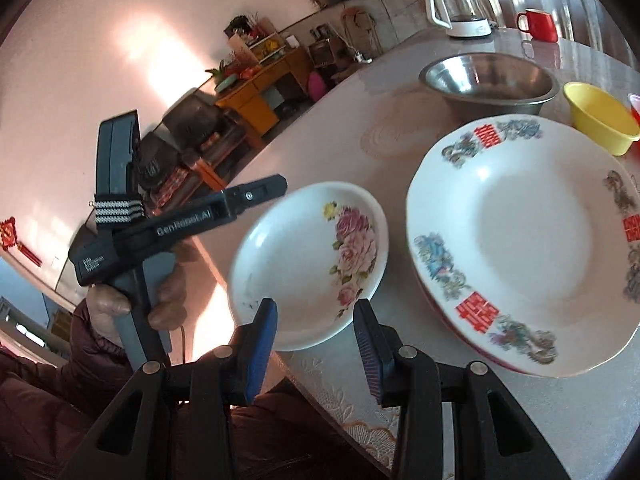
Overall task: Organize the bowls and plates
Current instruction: 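Close both tools on the pink-rose plate rim and lift it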
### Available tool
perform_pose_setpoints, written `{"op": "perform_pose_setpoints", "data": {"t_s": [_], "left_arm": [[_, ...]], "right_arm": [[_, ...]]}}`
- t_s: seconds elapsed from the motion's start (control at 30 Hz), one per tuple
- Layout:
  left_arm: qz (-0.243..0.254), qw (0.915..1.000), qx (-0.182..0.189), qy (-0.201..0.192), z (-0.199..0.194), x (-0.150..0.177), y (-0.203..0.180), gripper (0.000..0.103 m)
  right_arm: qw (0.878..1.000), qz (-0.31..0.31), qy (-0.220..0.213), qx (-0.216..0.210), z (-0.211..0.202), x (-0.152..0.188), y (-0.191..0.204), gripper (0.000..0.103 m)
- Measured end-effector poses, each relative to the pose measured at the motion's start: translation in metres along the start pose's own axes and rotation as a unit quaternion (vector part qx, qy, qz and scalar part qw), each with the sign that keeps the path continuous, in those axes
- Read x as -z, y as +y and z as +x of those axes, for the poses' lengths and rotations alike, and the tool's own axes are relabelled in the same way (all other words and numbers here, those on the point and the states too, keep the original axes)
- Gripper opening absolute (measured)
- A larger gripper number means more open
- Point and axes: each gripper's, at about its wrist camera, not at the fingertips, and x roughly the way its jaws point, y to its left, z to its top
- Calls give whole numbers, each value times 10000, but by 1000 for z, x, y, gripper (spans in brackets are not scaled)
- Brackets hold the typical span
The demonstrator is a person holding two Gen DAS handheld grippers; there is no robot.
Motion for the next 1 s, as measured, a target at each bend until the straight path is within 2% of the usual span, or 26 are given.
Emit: {"op": "perform_pose_setpoints", "data": {"t_s": [0.1,0.17,0.2,0.27,0.33,0.5,0.6,0.87,1.0], "left_arm": [[-64,10000,-41,13,-2,8,15,71],[-23,10000,-25,57,0,15,19,63],[6,9999,15,116,1,18,20,55],[81,9998,104,175,2,24,18,51],[149,9995,143,241,5,30,16,42],[356,9989,183,249,9,38,8,33],[340,9988,235,253,13,36,9,25],[37,9998,47,191,18,22,29,25],[-191,9995,95,223,21,13,42,25]], "right_arm": [[9998,21,127,123,10,2,2,40],[9997,53,155,197,13,1,-3,40],[9996,83,162,202,15,1,-3,40],[9995,121,187,234,22,-1,-6,40],[9995,118,201,208,28,-3,-6,40],[9990,38,258,359,42,-8,-1,42],[9993,76,223,280,46,-17,7,42],[9984,-220,286,445,73,-45,20,42],[9971,-366,252,617,83,-61,23,42]]}}
